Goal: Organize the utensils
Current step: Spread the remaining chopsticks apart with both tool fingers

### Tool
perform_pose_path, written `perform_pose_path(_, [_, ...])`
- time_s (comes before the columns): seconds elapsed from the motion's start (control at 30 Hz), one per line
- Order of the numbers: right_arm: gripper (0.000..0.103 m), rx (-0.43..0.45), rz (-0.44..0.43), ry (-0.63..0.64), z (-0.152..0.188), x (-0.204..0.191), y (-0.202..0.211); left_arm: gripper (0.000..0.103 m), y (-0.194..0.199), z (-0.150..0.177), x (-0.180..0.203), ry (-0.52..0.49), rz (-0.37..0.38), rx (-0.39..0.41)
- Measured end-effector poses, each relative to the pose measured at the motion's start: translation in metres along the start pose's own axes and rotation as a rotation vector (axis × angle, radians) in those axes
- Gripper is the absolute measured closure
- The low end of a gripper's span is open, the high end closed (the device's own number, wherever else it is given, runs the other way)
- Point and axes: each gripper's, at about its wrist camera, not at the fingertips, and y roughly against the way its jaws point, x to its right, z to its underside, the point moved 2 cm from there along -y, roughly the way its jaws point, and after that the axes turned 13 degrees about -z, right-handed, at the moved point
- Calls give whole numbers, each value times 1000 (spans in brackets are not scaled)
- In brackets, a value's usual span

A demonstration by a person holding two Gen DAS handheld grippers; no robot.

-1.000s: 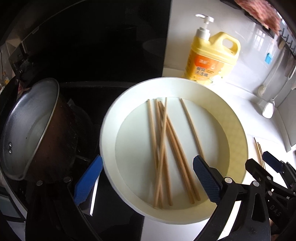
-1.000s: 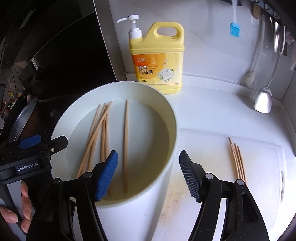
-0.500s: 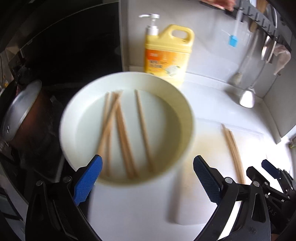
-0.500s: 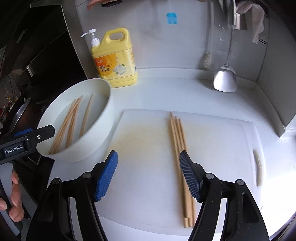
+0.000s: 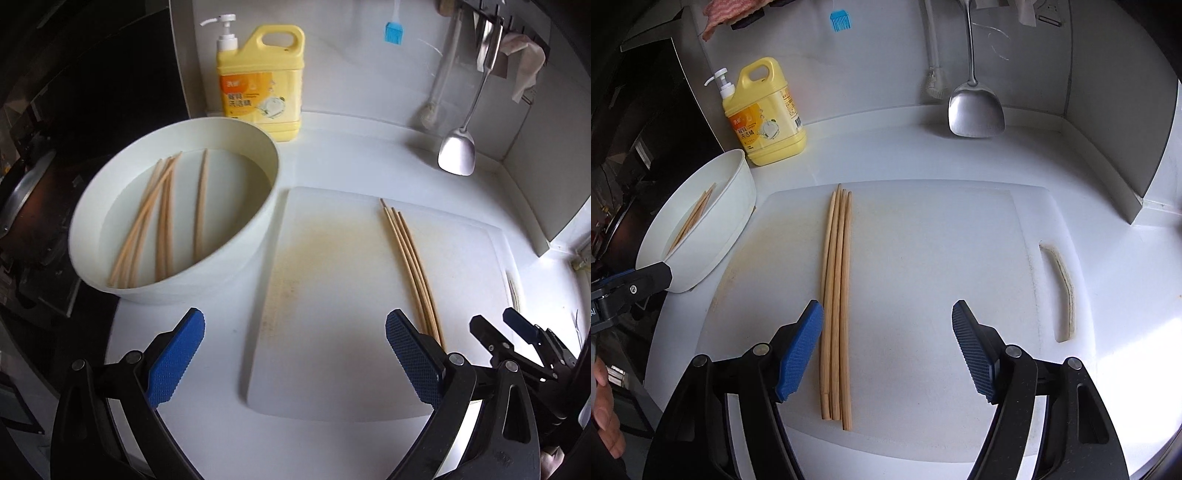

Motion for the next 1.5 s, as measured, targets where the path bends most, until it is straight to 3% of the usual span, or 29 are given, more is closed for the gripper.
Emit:
perform_pose_path(0.37, [34, 33, 1, 13, 6, 8, -24, 6, -35, 14, 22, 38, 41, 75])
perform_pose_path(0.57, [34, 40, -24, 2, 4, 7, -28, 6, -43, 15, 27, 36, 39, 65])
perform_pose_path(1.5, [33, 5, 76, 131, 12, -11, -33, 6, -46, 14, 35, 51, 76, 35])
